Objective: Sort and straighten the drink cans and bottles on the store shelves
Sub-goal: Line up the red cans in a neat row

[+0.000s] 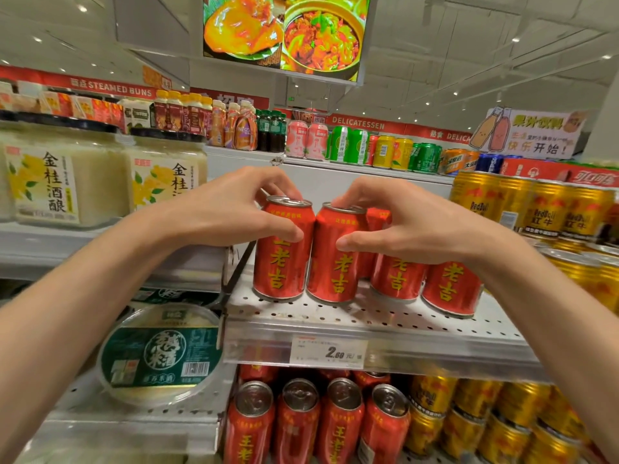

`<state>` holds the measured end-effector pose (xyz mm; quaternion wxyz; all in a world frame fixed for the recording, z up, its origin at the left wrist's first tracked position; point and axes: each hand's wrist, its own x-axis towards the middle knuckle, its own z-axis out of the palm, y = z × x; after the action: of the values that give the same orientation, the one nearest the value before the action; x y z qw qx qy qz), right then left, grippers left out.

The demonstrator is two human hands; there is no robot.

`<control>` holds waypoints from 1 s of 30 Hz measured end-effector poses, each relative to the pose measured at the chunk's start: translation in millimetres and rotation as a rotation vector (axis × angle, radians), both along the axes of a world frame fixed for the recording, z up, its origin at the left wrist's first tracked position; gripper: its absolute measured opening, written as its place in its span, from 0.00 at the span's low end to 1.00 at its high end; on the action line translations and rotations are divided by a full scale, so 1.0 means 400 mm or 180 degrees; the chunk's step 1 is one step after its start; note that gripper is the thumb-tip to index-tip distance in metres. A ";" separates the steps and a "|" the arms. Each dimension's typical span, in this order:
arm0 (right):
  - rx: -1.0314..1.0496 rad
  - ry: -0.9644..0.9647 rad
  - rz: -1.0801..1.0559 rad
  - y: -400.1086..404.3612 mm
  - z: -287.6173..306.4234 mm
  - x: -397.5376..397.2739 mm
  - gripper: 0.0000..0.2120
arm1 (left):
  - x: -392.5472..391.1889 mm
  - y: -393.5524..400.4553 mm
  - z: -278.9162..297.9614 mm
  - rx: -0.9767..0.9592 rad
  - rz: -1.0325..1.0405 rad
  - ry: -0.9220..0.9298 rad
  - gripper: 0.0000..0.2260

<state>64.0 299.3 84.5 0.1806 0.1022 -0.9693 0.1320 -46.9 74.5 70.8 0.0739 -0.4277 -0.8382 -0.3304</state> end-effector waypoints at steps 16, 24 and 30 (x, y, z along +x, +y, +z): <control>-0.0092 -0.0104 -0.0248 0.040 0.023 0.071 0.20 | 0.062 0.033 0.019 -0.0647 0.0115 0.0617 0.29; 0.0463 0.0023 -0.1191 0.097 0.000 0.124 0.24 | 0.093 0.137 0.029 -0.0770 0.0101 0.1108 0.31; 0.0457 0.0123 -0.1272 0.092 -0.006 0.117 0.24 | 0.083 0.137 0.031 -0.0701 0.0023 0.0781 0.24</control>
<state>110.8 336.0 82.1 0.2141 -0.0770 -0.9735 0.0222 -13.7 129.4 83.1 0.1296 -0.4673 -0.8555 -0.1815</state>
